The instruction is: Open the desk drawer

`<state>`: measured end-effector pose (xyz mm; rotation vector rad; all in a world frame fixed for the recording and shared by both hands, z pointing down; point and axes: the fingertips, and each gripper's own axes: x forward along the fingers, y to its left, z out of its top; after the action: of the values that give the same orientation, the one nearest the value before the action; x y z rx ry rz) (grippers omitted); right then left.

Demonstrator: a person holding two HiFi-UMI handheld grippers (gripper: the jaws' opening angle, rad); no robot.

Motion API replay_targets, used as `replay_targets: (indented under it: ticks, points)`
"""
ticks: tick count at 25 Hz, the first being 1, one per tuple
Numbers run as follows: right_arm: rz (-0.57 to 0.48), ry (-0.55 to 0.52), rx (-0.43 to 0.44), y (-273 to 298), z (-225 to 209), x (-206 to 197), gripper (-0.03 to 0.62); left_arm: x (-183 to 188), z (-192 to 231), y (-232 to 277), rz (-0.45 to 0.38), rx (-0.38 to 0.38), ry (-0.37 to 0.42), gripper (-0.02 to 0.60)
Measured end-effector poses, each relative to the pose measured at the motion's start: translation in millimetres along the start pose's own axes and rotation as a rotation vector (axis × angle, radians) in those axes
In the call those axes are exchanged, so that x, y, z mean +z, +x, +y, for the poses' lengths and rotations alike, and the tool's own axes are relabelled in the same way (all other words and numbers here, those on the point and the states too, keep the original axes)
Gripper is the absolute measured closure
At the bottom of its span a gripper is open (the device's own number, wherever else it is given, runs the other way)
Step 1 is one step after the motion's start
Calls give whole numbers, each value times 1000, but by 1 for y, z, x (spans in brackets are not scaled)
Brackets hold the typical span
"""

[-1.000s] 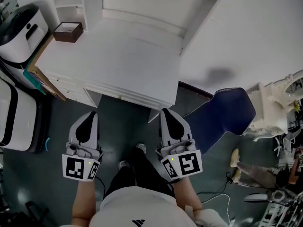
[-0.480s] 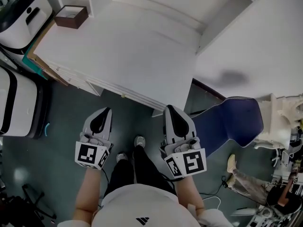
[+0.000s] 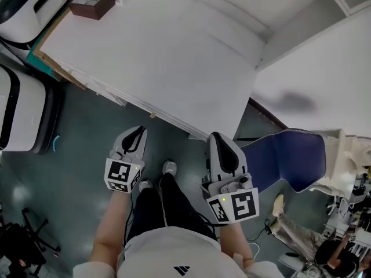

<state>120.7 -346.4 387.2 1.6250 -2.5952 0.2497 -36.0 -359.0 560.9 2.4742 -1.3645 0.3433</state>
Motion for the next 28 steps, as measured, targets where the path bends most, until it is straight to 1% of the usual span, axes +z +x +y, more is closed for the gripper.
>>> replay_targets:
  ticks: [3, 7, 11, 14, 20, 26, 27, 28]
  points:
    - [13, 7, 12, 5, -8, -5, 592, -22, 2, 19, 46, 12, -5, 511]
    - [31, 5, 32, 11, -15, -11, 592, -48, 5, 40, 93, 19, -20, 489]
    - [45, 0, 47, 17, -21, -16, 592, -66, 11, 57, 152, 22, 4, 463]
    - [58, -9, 56, 19, -25, -19, 592, -78, 15, 68, 184, 32, 2, 451]
    - [79, -17, 53, 20, -36, -25, 592, -94, 19, 89, 224, 47, 21, 446]
    - [94, -24, 52, 21, -44, -29, 592, -107, 25, 103, 264, 62, 24, 446]
    - [94, -25, 52, 21, -44, -29, 592, -107, 26, 104, 266, 69, 26, 458]
    - [95, -25, 52, 21, -45, -29, 592, -107, 28, 104, 268, 76, 27, 498]
